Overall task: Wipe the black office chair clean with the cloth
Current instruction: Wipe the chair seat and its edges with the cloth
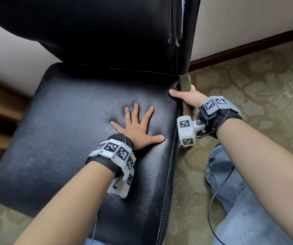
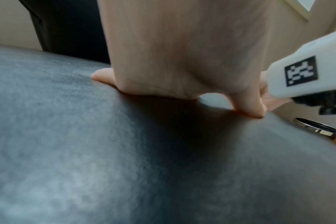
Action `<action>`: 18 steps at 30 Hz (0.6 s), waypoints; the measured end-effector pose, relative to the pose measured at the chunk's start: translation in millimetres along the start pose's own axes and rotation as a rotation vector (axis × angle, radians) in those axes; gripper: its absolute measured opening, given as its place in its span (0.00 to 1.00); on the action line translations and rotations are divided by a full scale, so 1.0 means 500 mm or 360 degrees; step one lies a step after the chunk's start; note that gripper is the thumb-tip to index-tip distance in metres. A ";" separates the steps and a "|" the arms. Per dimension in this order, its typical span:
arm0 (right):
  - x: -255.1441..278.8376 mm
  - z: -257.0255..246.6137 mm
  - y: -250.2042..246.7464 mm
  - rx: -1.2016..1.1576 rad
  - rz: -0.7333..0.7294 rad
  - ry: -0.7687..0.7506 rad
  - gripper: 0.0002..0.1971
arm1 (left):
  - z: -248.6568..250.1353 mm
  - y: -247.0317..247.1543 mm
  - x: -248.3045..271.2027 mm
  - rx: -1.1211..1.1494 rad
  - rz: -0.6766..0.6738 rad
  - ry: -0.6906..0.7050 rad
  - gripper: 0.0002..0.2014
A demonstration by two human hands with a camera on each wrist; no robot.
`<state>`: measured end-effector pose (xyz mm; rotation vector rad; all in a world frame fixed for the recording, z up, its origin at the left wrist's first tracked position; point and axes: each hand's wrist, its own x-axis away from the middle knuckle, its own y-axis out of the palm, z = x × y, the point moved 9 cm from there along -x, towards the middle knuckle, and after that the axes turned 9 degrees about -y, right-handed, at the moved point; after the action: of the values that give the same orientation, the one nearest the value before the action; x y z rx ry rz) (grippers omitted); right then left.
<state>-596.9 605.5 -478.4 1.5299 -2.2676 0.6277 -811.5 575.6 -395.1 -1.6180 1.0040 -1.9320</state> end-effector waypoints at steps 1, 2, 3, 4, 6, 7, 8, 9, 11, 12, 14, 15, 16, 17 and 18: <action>0.001 0.006 0.007 -0.0071 -0.0024 -0.0002 0.55 | 0.001 0.000 0.000 -0.0004 0.0000 -0.0002 0.49; 0.010 0.000 0.013 -0.0141 -0.0031 -0.0042 0.46 | 0.002 0.000 0.000 -0.0008 0.0003 -0.0004 0.49; 0.017 -0.006 0.014 -0.0206 0.0002 -0.0083 0.41 | 0.002 0.000 -0.001 -0.0010 0.0008 -0.0006 0.49; 0.026 -0.012 0.011 -0.0244 0.0066 -0.0113 0.38 | 0.001 -0.001 -0.001 -0.0011 0.0013 -0.0008 0.49; 0.044 -0.022 0.009 -0.0321 0.0171 -0.0165 0.32 | 0.000 0.000 0.002 -0.0009 0.0016 -0.0003 0.49; 0.053 -0.023 0.009 -0.0350 0.0199 -0.0176 0.30 | -0.001 0.002 0.005 -0.0010 0.0012 0.0001 0.49; 0.061 -0.021 0.010 -0.0373 0.0228 -0.0164 0.32 | -0.003 0.005 0.008 -0.0020 0.0011 0.0006 0.48; 0.072 -0.019 0.010 -0.0387 0.0250 -0.0152 0.35 | -0.006 0.007 0.011 -0.0036 0.0005 0.0010 0.48; 0.093 -0.001 0.014 -0.0375 0.0287 -0.0101 0.45 | -0.014 0.016 0.023 -0.0071 -0.0013 0.0021 0.49; 0.108 0.013 0.016 -0.0369 0.0313 -0.0050 0.50 | -0.018 0.022 0.032 -0.0096 -0.0017 0.0032 0.49; 0.134 0.054 0.019 -0.0444 0.0374 0.0019 0.52 | -0.025 0.037 0.052 -0.0168 -0.0013 0.0072 0.49; 0.145 0.080 0.022 -0.0512 0.0393 0.0053 0.53 | -0.028 0.045 0.063 -0.0209 -0.0010 0.0096 0.49; 0.152 0.117 0.025 -0.0582 0.0408 0.0108 0.55 | -0.030 0.053 0.074 -0.0256 -0.0006 0.0120 0.48; 0.175 0.139 0.028 -0.0659 0.0410 0.0166 0.56 | -0.031 0.060 0.085 -0.0304 -0.0006 0.0142 0.48; 0.197 0.157 0.029 -0.0728 0.0423 0.0212 0.54 | -0.031 0.069 0.096 -0.0345 -0.0010 0.0163 0.48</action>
<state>-648.7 491.5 -497.9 0.9555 -2.3206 0.2370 -841.6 522.8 -390.4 -1.6500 1.2899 -1.9847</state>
